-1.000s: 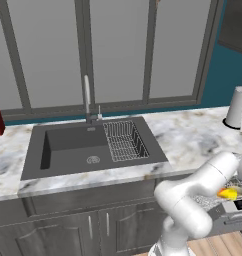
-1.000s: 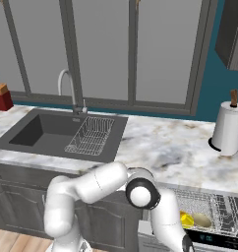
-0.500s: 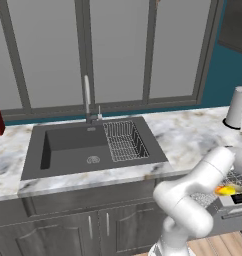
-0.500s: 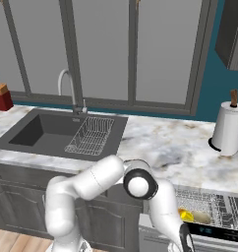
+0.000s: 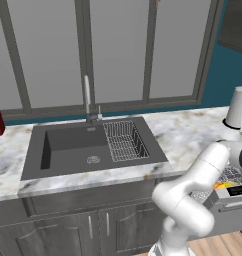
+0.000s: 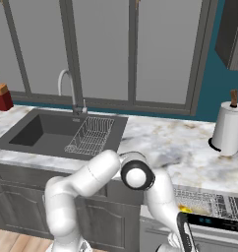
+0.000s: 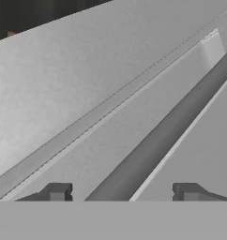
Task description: Pick up the cup and bowl from the counter, place them in the dishwasher, and close the dishwasher door.
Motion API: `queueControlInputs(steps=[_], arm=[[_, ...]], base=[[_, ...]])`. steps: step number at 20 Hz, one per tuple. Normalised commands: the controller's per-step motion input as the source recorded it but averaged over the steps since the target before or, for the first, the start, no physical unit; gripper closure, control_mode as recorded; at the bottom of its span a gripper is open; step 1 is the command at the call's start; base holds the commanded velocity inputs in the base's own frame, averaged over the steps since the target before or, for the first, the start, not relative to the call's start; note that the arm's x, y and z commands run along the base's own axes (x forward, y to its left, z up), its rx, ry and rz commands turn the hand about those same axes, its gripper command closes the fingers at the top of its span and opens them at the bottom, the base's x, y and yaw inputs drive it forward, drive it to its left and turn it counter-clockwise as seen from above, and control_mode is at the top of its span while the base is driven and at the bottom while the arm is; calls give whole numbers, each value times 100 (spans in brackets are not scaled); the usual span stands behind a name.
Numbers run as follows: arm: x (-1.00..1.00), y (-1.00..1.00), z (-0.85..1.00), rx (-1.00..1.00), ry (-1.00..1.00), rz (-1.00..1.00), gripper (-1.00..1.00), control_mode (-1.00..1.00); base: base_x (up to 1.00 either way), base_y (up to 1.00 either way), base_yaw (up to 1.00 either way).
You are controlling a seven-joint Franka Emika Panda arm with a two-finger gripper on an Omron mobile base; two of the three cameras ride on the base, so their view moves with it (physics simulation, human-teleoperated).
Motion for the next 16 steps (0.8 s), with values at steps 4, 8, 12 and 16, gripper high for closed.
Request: queueControlInputs(steps=[4,8,12,16], arm=[[100,-5,0,1,7,-6,-100,-100],[100,-34,-7,21,8,0,-100,-100],[100,-46,-16,29,9,0,-100,-100],[100,-44,-20,26,9,0,-100,-100]], base=[[0,0,0],[0,0,0],[0,0,0],[0,0,0]])
